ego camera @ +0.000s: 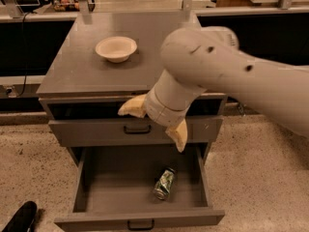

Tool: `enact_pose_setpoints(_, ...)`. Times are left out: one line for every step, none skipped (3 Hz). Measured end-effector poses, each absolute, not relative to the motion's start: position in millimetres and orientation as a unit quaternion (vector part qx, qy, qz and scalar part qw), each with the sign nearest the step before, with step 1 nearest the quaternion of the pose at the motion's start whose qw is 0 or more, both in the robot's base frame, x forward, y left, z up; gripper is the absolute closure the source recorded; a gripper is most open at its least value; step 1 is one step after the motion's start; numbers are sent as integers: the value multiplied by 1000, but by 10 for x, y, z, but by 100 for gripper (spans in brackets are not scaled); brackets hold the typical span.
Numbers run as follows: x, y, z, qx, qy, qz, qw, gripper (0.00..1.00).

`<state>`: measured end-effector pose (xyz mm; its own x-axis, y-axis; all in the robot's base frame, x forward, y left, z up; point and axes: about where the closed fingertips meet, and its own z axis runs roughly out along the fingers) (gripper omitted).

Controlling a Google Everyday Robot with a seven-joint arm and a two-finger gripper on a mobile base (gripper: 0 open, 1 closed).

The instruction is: Pick green can from middle drawer and place on counter

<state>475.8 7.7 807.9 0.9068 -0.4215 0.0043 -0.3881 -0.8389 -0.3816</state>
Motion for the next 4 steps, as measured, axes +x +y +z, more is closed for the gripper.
enact_pose_setpoints(4611, 2, 7404, -988, 142, -7, 58, 0)
enact_pose_setpoints(4710, -114, 7286, -995, 98, -31, 4, 0)
enact_pose_setpoints(4704, -179, 7197, -993, 118, -26, -3, 0)
enact_pose_setpoints(4621, -562, 6998, -993, 110, -50, -2, 0)
